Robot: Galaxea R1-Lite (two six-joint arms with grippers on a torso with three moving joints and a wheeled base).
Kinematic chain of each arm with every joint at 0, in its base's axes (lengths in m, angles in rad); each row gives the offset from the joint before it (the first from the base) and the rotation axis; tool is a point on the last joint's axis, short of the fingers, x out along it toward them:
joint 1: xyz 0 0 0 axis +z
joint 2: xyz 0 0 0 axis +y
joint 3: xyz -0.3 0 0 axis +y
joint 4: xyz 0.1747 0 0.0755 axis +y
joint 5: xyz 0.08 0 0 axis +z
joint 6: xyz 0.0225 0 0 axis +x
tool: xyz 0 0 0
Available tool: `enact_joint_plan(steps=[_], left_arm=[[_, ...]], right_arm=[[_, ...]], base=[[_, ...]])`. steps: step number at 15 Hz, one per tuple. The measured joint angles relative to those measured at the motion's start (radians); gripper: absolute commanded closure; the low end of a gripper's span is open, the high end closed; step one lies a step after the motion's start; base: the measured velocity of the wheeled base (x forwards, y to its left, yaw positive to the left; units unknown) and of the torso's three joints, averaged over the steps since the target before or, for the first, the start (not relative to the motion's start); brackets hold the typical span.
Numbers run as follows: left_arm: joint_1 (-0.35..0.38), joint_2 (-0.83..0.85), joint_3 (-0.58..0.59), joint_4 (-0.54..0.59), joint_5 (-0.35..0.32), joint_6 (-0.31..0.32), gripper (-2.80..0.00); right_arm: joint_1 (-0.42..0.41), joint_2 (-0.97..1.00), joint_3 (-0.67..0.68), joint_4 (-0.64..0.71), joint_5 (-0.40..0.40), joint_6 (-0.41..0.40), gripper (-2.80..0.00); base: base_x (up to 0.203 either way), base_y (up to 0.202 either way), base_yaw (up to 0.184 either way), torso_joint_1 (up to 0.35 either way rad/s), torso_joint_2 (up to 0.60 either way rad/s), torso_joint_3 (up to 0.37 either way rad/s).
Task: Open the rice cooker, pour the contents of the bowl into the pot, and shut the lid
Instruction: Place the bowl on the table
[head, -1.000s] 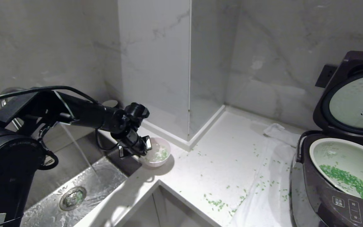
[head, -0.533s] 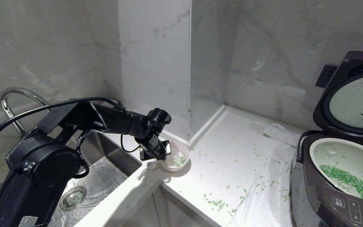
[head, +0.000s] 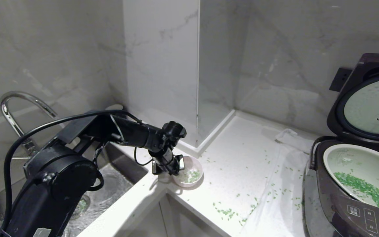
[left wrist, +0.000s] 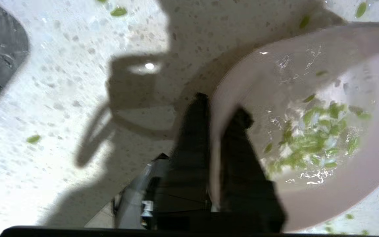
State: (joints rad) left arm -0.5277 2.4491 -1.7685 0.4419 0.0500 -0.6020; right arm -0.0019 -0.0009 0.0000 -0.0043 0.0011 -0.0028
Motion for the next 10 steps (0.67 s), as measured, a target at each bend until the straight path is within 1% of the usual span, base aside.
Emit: enact_joint_plan(steps=[4,7,10], left_arm=[[0.007,-0.010,-0.009,-0.001,0.000,-0.035,-2.80],[0.016,-0.044,-0.004,0.005,0.001,-0.037,-2.80],[0.060,-0.119,0.001,0.036,0.003,-0.033,-2.80]], right_arm=[[0.000,0.000,0.000,0.000,0.000,0.000,0.00],[0.000,0.000,0.000,0.000,-0.001,0.000,0.00],[0.000,0.000,0.000,0.000,0.000,0.000,0.00]], base=[[0.000,0.000,0.000,0.000,0.00,0.000],[0.000,0.000,0.000,0.000,0.00,0.000],[0.000,0.000,0.000,0.000,0.00,0.000]])
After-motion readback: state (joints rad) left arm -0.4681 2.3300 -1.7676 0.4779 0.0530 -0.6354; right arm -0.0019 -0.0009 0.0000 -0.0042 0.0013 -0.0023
